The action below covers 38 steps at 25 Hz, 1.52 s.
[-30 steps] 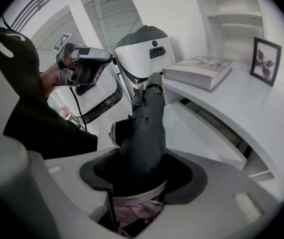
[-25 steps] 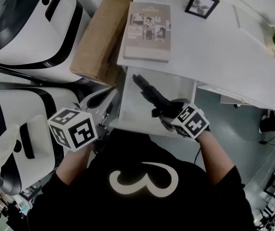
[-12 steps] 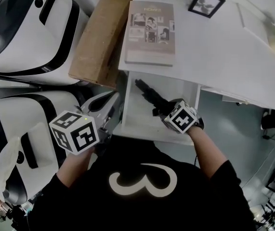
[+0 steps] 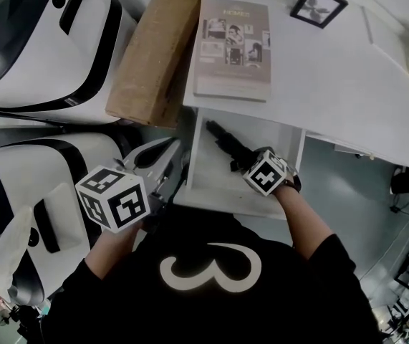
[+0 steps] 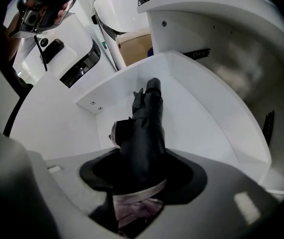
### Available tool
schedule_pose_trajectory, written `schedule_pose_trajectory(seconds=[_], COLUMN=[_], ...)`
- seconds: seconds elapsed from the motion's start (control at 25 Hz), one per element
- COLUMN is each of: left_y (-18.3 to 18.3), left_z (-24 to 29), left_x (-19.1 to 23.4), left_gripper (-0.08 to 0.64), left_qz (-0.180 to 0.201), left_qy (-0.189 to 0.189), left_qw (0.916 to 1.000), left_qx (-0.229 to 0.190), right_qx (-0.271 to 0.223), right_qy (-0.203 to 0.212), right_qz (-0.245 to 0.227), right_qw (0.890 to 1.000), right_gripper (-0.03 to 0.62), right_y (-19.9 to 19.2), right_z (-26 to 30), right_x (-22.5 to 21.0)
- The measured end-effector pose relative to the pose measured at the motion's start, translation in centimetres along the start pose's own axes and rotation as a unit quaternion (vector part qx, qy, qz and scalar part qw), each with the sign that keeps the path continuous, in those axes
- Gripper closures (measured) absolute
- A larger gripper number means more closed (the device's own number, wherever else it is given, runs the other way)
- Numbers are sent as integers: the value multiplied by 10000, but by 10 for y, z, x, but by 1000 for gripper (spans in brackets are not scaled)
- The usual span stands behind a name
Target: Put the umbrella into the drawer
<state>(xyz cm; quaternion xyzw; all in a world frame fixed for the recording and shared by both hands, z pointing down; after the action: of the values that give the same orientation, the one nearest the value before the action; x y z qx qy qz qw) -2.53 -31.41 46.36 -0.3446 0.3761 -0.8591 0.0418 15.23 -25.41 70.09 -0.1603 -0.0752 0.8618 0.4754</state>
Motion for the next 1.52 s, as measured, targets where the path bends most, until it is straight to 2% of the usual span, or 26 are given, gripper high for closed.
schedule_pose_trajectory(seconds=[0.4,0.72,0.92,1.04,1.16,1.36,1.44,1.52], left_y=[-4,-6,0,5,7,11,12,13], left_z=[4,5,7,6,1,-7,-12,-14], left_x=[8,12,9,2,-9,-34,-46,-58], left_gripper=[552,552,552,552,552,552,552,552], left_qz=[-64,-71,-35,25,77,204,248,297], left_qy=[48,84,87,66,36,-72,-145,-234], left_qw=[10000,9999,9999,10000,9999,9995,9992,9987], left_qx=[59,108,53,-14,-69,-211,-274,-329], right_qx=[199,316,126,14,-314,-1295,-1724,-2246], right_qy=[-194,-152,-97,76,48,-267,-332,-305], right_qz=[-132,-74,262,694,908,990,1029,1179], right_qw=[9995,9994,9995,9976,9954,9863,9791,9668], right_gripper=[333,305,275,273,273,273,275,286], right_y=[-10,-17,-15,-18,-12,14,22,32], right_z=[22,36,27,15,-6,-65,-92,-124], right_x=[-7,-10,-15,-11,-11,-19,-16,-10])
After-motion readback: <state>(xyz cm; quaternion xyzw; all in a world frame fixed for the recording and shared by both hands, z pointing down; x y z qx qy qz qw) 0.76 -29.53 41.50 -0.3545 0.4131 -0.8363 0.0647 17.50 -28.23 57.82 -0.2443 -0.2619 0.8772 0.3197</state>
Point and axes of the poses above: the fingertips, and each gripper's own axes: z forward along the fingers, x to its left, y out of its top, the point moved 1 cm from there along -z, backward along the fingers, and after that the axes turned 3 degrees about -x, right-handed, at the moved point
